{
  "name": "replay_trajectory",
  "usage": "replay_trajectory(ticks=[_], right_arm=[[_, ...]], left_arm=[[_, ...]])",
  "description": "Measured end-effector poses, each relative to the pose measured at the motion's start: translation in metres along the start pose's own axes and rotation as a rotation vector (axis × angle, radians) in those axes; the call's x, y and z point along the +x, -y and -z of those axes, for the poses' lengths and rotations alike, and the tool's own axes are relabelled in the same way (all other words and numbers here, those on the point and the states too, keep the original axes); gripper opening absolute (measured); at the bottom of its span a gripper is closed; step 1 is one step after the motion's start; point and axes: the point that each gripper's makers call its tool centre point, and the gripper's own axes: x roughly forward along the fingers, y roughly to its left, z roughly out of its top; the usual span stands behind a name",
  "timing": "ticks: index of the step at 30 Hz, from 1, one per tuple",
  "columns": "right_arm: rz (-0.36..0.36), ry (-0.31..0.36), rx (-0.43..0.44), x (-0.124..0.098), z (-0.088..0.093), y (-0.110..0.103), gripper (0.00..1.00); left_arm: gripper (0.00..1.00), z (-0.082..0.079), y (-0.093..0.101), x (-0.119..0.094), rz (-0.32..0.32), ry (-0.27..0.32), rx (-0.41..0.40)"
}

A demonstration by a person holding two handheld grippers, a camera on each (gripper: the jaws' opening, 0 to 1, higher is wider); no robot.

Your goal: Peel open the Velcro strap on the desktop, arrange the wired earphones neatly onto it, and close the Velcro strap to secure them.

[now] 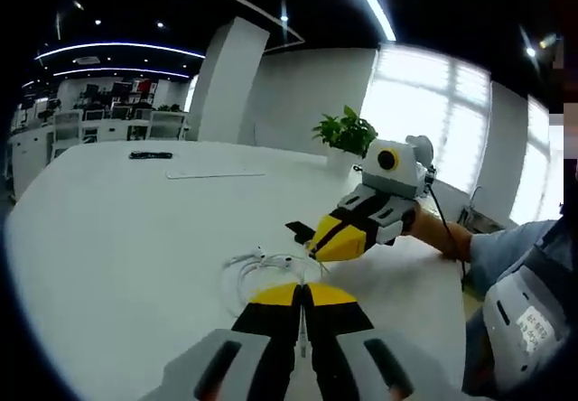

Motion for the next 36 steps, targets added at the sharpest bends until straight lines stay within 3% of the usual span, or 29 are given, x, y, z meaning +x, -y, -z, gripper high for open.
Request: replay_trajectory(ticks=[4, 9, 24, 36], right_arm=[[-0.026, 0.011, 0.084, -0.001, 0.001, 0.0, 0.04], [-0.059, 0.004, 0.195, -0.003, 0.007, 0.0, 0.04], [-0.064, -0.024, 0.28, -0.007, 0.018, -0.003, 0.04], [-0.066, -0.022, 0.331, -0.011, 0.017, -0.004, 0.04]], left_arm=[[0.08, -0.002, 0.001, -0.001, -0.003, 0.016, 0.018], [0.1, -0.004, -0.004, 0.0, -0.051, 0.023, 0.131], [0.11, -0.009, -0.008, 0.013, -0.139, 0.027, 0.395], [0.1, -0.004, -0.004, 0.022, -0.153, -0.001, 0.518]])
